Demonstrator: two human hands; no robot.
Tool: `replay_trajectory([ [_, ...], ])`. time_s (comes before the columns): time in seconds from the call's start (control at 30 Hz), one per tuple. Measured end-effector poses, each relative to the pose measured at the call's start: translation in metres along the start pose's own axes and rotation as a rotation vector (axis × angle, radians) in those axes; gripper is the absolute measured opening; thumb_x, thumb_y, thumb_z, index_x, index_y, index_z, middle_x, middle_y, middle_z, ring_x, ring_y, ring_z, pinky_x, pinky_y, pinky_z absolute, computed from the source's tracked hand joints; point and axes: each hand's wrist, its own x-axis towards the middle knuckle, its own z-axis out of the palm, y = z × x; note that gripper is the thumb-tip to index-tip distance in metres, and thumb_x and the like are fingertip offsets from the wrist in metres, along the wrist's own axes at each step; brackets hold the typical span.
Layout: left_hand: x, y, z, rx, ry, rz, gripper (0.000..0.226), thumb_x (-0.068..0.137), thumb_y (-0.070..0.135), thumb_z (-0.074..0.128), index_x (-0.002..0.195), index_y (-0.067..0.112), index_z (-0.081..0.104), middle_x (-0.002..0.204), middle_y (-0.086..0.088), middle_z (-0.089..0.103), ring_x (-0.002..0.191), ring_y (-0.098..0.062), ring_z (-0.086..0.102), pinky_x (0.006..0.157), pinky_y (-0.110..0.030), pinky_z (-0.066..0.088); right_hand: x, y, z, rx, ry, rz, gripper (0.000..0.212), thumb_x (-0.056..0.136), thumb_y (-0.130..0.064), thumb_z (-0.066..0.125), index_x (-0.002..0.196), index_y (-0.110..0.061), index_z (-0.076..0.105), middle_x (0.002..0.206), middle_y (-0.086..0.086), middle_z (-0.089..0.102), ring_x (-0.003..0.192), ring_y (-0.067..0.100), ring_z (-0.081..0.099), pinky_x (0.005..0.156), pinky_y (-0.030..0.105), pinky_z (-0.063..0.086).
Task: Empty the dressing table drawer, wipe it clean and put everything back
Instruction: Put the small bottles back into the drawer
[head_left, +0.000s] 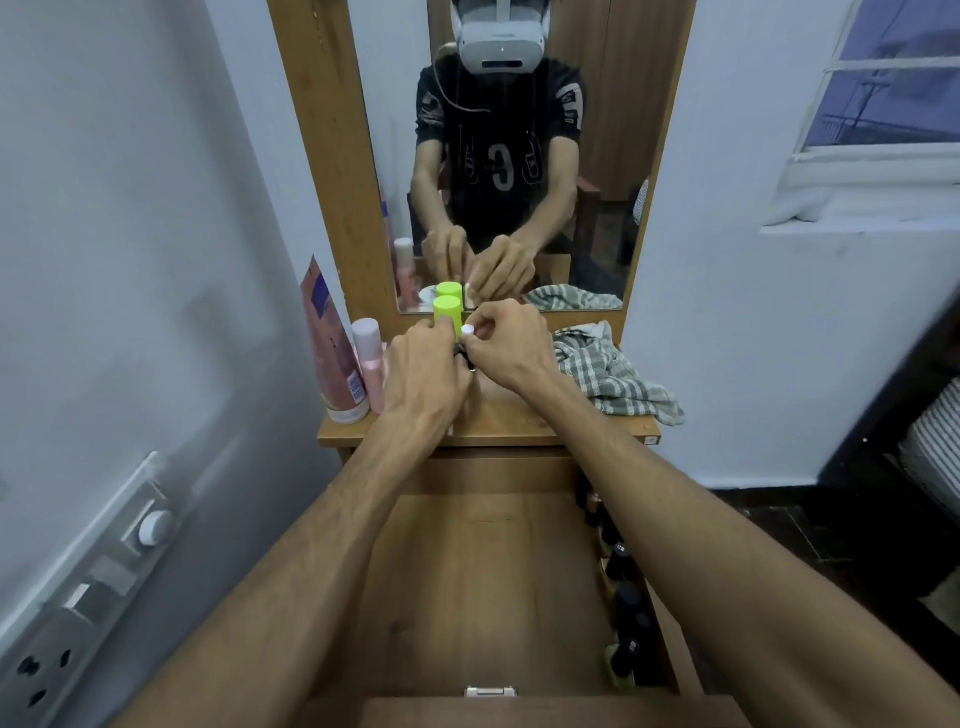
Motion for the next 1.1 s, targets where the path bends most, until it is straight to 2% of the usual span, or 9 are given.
replay_trajectory([
  [0.07, -0.005, 0.003, -0.005, -0.062, 0.027, 0.019, 0.015, 0.087, 0.023, 0.063, 0.094, 0.009, 0.065, 0.09, -0.012, 0.069, 0.078, -0.033, 0.065, 0.061, -0.038, 0.041, -0.005, 0.003, -0.01, 0.019, 0.019, 0.007, 0.012, 0.075, -0.025, 0.07, 0.083, -0.025, 0.079, 0.072, -0.007, 0.074, 0.077, 0.013, 0.07, 0.073, 0.037, 0.06],
  [0.17, -0.02, 0.018, -0.016, -0.212, 0.096, 0.058, 0.018, 0.085, 0.026, 0.064, 0.092, 0.011, 0.07, 0.088, -0.005, 0.068, 0.076, -0.021, 0.062, 0.064, -0.037, 0.049, -0.023, 0.011, -0.037, 0.044, 0.042, -0.008, 0.011, 0.072, -0.028, 0.071, 0.078, -0.025, 0.08, 0.066, -0.011, 0.072, 0.069, 0.004, 0.068, 0.069, 0.032, 0.06],
  [0.3, -0.054, 0.048, -0.032, -0.381, 0.162, 0.065, 0.018, 0.085, 0.029, 0.069, 0.093, 0.015, 0.075, 0.09, 0.003, 0.07, 0.073, -0.011, 0.061, 0.066, -0.025, 0.045, -0.066, 0.024, -0.082, 0.068, 0.05, -0.028, 0.007, 0.072, -0.028, 0.076, 0.076, -0.025, 0.081, 0.068, -0.013, 0.074, 0.07, 0.001, 0.069, 0.066, 0.023, 0.056],
  [0.43, -0.096, 0.067, -0.034, -0.52, 0.079, 0.045, 0.01, 0.081, 0.028, 0.075, 0.088, 0.02, 0.076, 0.086, 0.008, 0.071, 0.069, -0.009, 0.065, 0.065, -0.027, 0.054, -0.116, 0.036, -0.114, 0.105, -0.014, -0.031, 0.004, 0.073, -0.024, 0.079, 0.077, -0.025, 0.081, 0.069, -0.011, 0.074, 0.069, 0.005, 0.071, 0.065, 0.022, 0.057],
  [0.53, -0.12, 0.072, -0.018, -0.474, -0.04, -0.016, 0.013, 0.079, 0.027, 0.076, 0.087, 0.017, 0.078, 0.082, 0.005, 0.072, 0.071, -0.012, 0.068, 0.069, -0.036, 0.058, -0.145, 0.045, -0.121, 0.109, -0.092, -0.013, 0.005, 0.073, -0.021, 0.08, 0.076, -0.024, 0.08, 0.067, -0.009, 0.074, 0.062, 0.001, 0.068, 0.062, 0.018, 0.055],
  [0.7, -0.137, 0.076, 0.013, -0.428, -0.236, -0.187, 0.011, 0.076, 0.026, 0.077, 0.086, 0.021, 0.079, 0.079, 0.007, 0.074, 0.077, -0.014, 0.069, 0.075, -0.032, 0.056, -0.165, 0.067, -0.106, 0.024, -0.189, 0.022, 0.004, 0.077, -0.023, 0.076, 0.077, -0.025, 0.078, 0.068, -0.011, 0.074, 0.06, -0.002, 0.065, 0.062, 0.019, 0.053],
  [0.83, -0.134, 0.08, 0.031, -0.466, -0.263, -0.297, 0.015, 0.078, 0.024, 0.077, 0.093, 0.021, 0.079, 0.081, 0.01, 0.072, 0.078, -0.011, 0.066, 0.073, -0.022, 0.046, -0.168, 0.081, -0.091, -0.092, -0.253, -0.003, 0.006, 0.079, -0.024, 0.074, 0.079, -0.025, 0.08, 0.068, -0.013, 0.072, 0.063, -0.001, 0.063, 0.064, 0.023, 0.054],
  [0.93, -0.127, 0.084, 0.042, -0.487, -0.261, -0.325, 0.019, 0.078, 0.022, 0.077, 0.096, 0.021, 0.079, 0.085, 0.008, 0.075, 0.08, -0.012, 0.069, 0.076, -0.026, 0.053, -0.166, 0.092, -0.079, -0.158, -0.236, -0.013, 0.006, 0.077, -0.025, 0.071, 0.077, -0.027, 0.077, 0.067, -0.013, 0.068, 0.064, 0.004, 0.061, 0.063, 0.028, 0.053],
  [1.1, -0.125, 0.09, 0.054, -0.484, -0.263, -0.289, 0.022, 0.079, 0.022, 0.077, 0.101, 0.02, 0.078, 0.088, 0.008, 0.075, 0.078, -0.01, 0.07, 0.074, -0.027, 0.057, -0.17, 0.103, -0.068, -0.233, -0.205, -0.044, 0.006, 0.077, -0.024, 0.073, 0.083, -0.024, 0.077, 0.076, -0.011, 0.063, 0.074, 0.011, 0.06, 0.064, 0.028, 0.046],
])
